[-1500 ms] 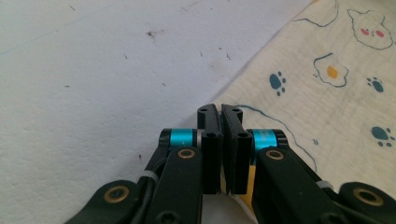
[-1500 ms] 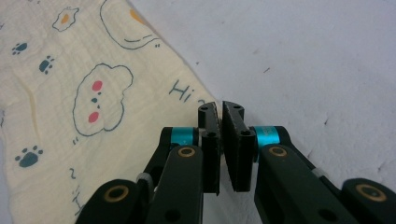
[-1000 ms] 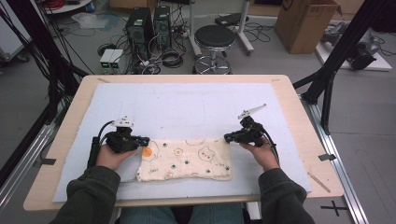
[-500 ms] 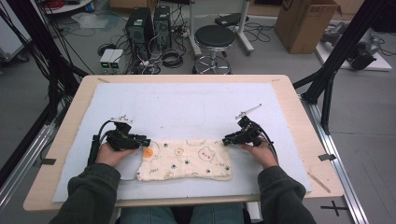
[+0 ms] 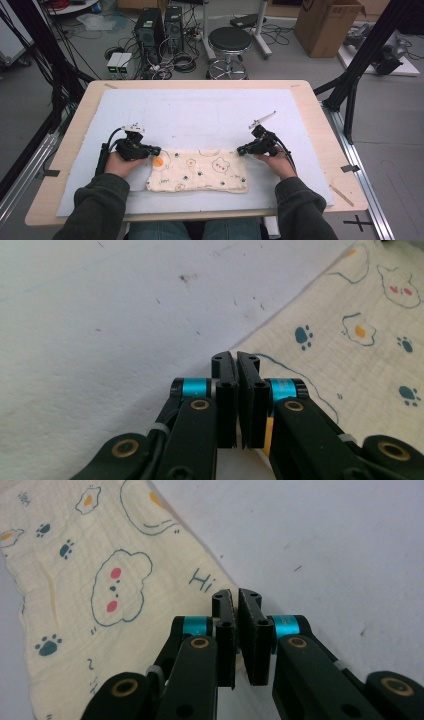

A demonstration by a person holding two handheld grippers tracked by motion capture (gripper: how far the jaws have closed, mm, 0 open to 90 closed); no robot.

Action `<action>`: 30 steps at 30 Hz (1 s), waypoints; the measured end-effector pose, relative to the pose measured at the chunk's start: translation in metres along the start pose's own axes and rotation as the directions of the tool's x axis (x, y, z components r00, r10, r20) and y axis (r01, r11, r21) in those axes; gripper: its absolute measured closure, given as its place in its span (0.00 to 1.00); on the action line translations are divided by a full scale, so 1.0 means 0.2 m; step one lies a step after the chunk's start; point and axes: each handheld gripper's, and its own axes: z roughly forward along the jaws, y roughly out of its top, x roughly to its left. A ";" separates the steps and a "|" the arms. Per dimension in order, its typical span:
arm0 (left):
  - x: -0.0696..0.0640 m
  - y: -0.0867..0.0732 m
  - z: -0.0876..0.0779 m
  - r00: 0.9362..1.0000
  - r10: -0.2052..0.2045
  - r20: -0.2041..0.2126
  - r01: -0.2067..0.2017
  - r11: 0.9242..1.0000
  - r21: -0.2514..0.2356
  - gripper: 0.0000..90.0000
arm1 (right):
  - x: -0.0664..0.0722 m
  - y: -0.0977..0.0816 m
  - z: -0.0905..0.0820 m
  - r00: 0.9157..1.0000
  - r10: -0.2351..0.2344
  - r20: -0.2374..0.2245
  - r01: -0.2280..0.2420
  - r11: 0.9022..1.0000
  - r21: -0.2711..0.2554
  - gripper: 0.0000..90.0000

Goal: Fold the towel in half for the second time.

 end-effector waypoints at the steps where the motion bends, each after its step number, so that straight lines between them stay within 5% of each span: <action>1: 0.00 0.01 0.00 1.000 0.000 -0.003 0.000 1.000 -0.009 0.96 | 0.00 0.01 -0.01 1.000 -0.001 0.002 0.001 1.000 0.001 0.95; 14: 0.03 0.05 -0.04 0.999 -0.014 -0.035 0.010 0.995 -0.100 0.96 | -0.02 0.10 -0.10 0.999 -0.020 0.045 0.024 0.997 -0.075 0.95; 30: -0.03 0.04 -0.09 0.998 0.053 -0.043 -0.057 0.994 -0.093 0.96 | 0.04 0.08 -0.12 0.995 -0.069 0.072 0.075 0.993 -0.088 0.95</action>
